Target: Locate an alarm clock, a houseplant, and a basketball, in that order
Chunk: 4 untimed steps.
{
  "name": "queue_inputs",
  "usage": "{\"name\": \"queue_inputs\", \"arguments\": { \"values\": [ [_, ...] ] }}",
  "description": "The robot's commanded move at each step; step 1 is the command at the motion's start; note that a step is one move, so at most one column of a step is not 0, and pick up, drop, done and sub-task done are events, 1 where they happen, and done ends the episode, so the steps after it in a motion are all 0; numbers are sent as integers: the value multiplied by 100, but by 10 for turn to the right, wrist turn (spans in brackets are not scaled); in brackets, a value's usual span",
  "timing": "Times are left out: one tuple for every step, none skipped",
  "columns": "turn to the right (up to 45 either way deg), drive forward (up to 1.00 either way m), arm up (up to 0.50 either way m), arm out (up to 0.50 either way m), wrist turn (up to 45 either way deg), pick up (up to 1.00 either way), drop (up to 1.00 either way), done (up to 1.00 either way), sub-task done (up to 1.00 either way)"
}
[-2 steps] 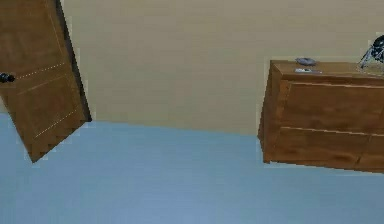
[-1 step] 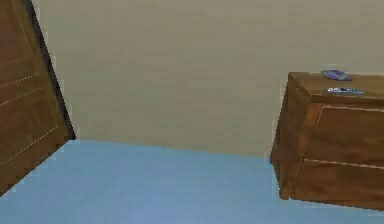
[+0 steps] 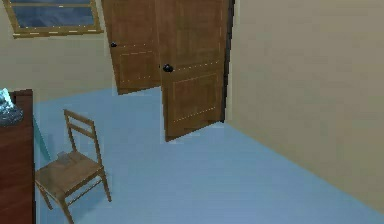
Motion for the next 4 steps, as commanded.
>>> {"name": "queue_inputs", "arguments": {
  "values": [
    [-30,0,0,0,0,0,0,0,0],
    [0,45,0,0,0,0,0,0,0],
    [-120,0,0,0,0,0,0,0,0],
    [0,100,0,0,0,0,0,0,0]
  ]
}}
